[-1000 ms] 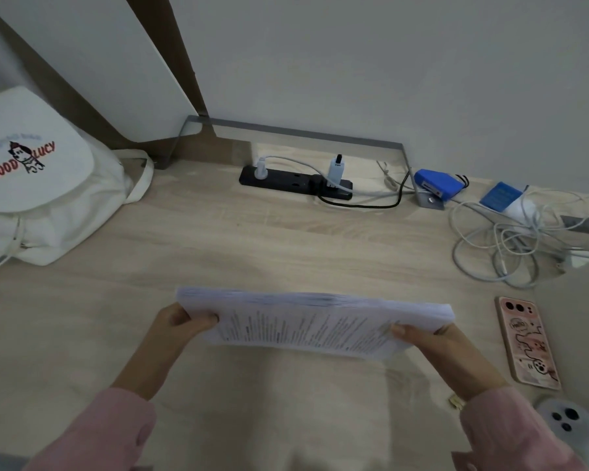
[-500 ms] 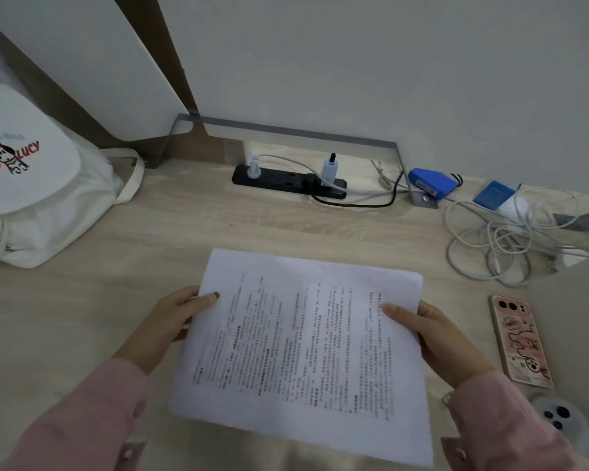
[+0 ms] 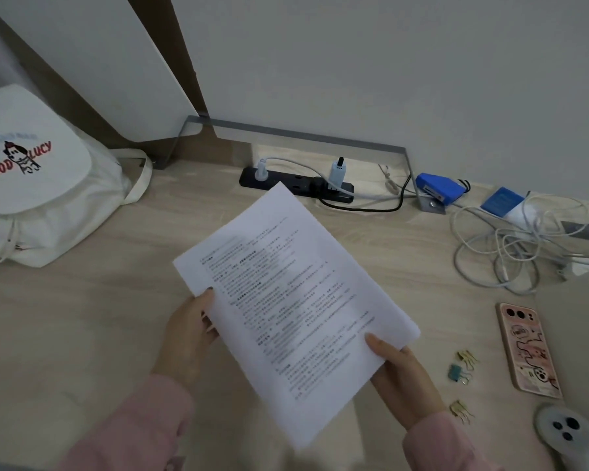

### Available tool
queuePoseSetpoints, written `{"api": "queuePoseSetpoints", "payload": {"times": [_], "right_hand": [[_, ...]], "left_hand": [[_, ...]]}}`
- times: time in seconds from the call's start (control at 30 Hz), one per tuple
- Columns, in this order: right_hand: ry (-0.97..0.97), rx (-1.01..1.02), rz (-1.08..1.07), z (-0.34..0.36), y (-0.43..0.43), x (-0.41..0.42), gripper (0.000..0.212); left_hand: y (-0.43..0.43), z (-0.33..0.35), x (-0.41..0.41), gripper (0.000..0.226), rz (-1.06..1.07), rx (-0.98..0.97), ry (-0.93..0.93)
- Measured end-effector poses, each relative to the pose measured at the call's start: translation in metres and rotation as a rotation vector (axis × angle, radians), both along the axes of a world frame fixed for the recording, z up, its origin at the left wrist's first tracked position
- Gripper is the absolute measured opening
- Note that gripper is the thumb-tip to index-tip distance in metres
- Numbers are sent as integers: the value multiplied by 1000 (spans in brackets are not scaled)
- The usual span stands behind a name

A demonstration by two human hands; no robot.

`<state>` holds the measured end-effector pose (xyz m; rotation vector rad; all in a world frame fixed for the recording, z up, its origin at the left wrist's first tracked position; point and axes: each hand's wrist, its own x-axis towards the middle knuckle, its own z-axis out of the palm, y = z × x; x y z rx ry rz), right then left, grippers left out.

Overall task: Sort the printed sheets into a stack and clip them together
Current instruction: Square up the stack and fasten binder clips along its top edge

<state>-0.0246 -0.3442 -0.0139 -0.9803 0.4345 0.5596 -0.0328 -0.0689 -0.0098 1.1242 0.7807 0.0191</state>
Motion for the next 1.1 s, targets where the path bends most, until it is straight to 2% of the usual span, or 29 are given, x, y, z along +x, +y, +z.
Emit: {"api": "queuePoseSetpoints", "payload": {"times": [0.1,0.17,0.23,0.33,0.47,0.57,0.67,0.7,0.8,0.93,1.03,1.1], "right_hand": [[-32,-19,161,2,-1,-6,47],[-103,-168,309,6,-8,-2,56],[-206,-315,362,14,-11,6,47],[-415,-430,297,34,4,18,26],[-564,-484,15,49,28,21,34],[-476,-499,-175,40,35,17,32],[-318,-514,-208,17,37,13,24],[-288,-513,-209,13,39,12,24],[-284,-496,-245,15,39,13,25],[-311,-504,-285,12,31,15,22],[-252,-521,-261,-1,33,13,27],[-247,-502,-277,-2,33,13,31]], "left_hand": [[-5,12,6,24,160,176,-59],[-5,29,9,23,165,254,-201],[-8,48,10,18,115,322,-322],[-19,65,7,15,53,412,-443],[-38,70,-2,19,9,461,-577],[-41,53,-7,20,-2,477,-589],[-49,32,-14,16,-35,467,-464],[-52,29,-15,21,-41,458,-435],[-57,30,-12,40,-13,443,-413],[-55,34,-8,25,-19,473,-457],[-55,25,-10,45,-56,484,-387],[-55,22,-10,47,-65,496,-365]]}}
